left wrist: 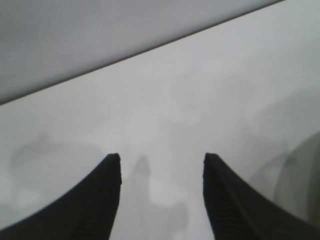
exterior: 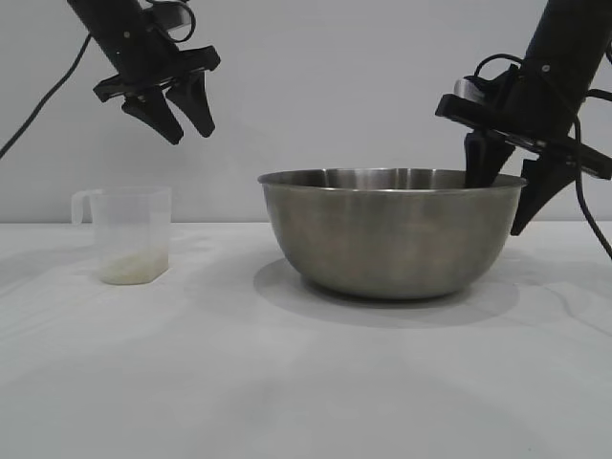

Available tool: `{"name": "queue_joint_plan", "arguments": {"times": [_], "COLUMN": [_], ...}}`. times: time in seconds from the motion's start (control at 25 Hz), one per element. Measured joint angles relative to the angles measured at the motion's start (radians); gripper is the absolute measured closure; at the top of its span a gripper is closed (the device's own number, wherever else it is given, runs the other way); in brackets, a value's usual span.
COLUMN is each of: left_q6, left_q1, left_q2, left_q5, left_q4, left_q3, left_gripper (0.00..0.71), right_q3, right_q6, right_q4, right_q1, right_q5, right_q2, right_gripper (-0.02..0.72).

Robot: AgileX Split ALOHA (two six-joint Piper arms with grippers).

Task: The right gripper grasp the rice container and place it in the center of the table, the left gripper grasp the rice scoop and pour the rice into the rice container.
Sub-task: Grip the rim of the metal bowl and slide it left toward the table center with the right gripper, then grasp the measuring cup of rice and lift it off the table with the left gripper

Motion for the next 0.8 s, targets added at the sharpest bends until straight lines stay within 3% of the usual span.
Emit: {"name": "queue_joint_plan", "arguments": {"times": [0.08,0.2,0.36,0.52,0.8], "left_q6": [0.000,0.000,0.000,0.000,0.000], "left_q1": [0.000,0.000,0.000,0.000,0.000], "left_q2": [0.000,-0.004,-0.022,-0.037,-0.041], "left_q5": [0.000,0.001,0.001,0.001,0.003], "left_q4": [0.000,0.000,0.000,0.000,0.000], "left_q3": [0.000,0.000,0.000,0.000,0.000], "left_gripper": [0.389,0.389,0.389,0.389,0.389], "right_q3": [-0.050,-0.101,-0.106,0.030,0.632], "right_q6": [-0.002,0.010,0.020,0.020,0.009], "right_q4": [-0.030,-0.122,-0.209,-0.262,-0.286], "right_q1": [0.000,0.000,0.000,0.000,0.000], "right_q5": [0.027,0.039,-0.027,-0.203,-0.605], "right_q2": [-0.011,-0.061,-0.182,-0.344,-0.710], "right_gripper": [0.267,0.267,0.267,0.267,0.267]}}
